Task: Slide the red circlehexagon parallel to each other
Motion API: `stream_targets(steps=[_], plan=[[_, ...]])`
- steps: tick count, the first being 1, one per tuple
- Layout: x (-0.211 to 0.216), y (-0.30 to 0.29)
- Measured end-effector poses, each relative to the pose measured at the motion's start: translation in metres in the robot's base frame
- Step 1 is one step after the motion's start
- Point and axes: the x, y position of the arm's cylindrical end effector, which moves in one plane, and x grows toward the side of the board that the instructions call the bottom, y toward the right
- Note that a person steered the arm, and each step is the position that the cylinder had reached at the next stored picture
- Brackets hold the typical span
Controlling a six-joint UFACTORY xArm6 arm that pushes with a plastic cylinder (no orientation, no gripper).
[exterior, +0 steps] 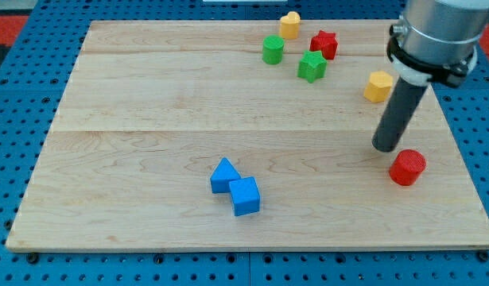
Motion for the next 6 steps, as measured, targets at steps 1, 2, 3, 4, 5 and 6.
stream_targets(steps=[1,2,3,4,5,6], plan=[[0.013,0.024],[-0.003,0.044],[0.017,0.067],[0.048,0.026],[0.061,0.018],[0.005,0.07]])
